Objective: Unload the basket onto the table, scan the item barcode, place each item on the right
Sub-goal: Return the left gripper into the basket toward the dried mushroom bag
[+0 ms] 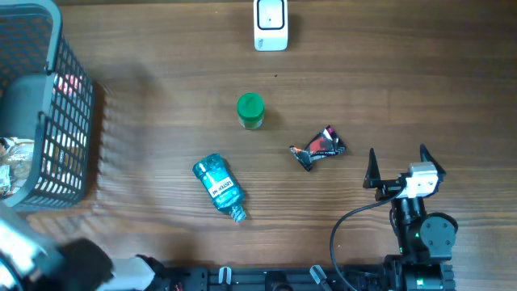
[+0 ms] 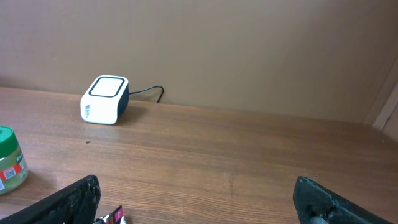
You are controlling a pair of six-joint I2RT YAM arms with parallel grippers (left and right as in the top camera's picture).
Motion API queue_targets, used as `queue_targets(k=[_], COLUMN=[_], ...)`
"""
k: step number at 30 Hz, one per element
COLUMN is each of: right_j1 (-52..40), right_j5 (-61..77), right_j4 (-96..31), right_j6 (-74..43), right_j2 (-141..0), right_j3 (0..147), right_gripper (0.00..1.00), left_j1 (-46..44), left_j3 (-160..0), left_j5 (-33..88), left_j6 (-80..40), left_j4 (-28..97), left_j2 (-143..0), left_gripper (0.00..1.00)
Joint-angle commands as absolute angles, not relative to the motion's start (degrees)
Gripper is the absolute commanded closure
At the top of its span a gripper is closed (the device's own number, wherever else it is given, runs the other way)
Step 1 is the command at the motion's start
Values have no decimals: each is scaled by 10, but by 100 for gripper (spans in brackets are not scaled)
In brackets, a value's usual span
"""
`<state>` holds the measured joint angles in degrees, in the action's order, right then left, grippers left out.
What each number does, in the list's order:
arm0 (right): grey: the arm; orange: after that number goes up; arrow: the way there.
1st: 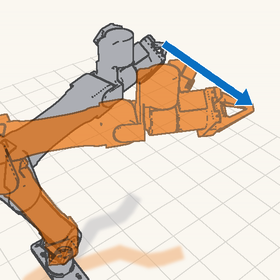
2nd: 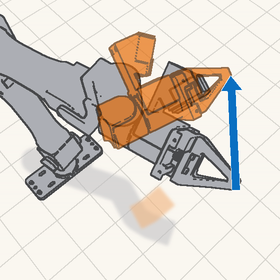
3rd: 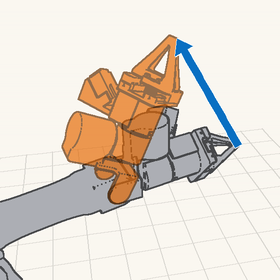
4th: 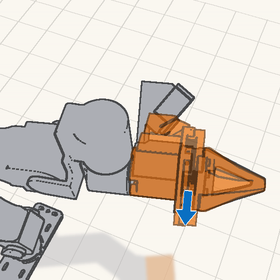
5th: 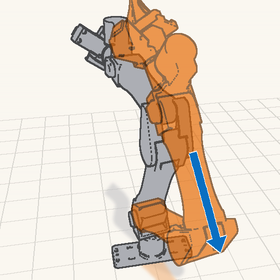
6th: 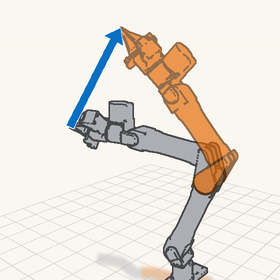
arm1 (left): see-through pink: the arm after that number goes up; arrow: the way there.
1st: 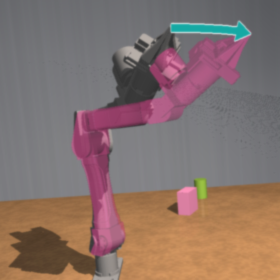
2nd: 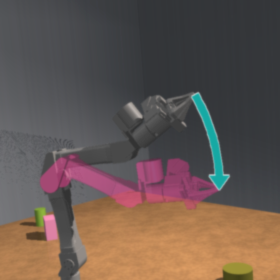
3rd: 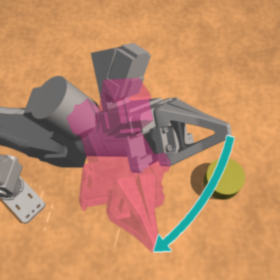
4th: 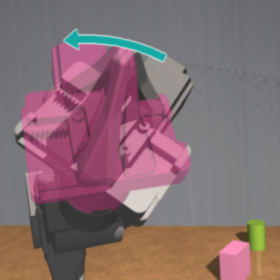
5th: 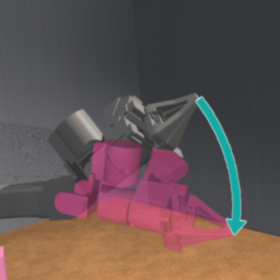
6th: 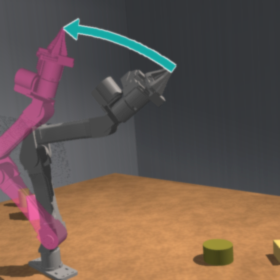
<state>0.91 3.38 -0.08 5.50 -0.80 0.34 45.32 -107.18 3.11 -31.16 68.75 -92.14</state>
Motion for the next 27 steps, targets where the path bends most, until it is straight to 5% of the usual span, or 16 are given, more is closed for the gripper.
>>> queue_targets(k=[1,14,27], right_j1=[5,5,5], right_j5=[30,30,30], right_j4=[1,1,1], right_j6=[60,60,60], right_j2=[-6,-6,-6], right_j3=[3,3,3], right_gripper=[0,0,0], left_j1=[476,464,464], left_j3=[-1067,-786,-695], left_j5=[10,-44,-38], left_j6=[-355,-384,-384], left_j4=[691,501,364], left_j2=[-995,-1071,-1071], left_gripper=[0,0,0])
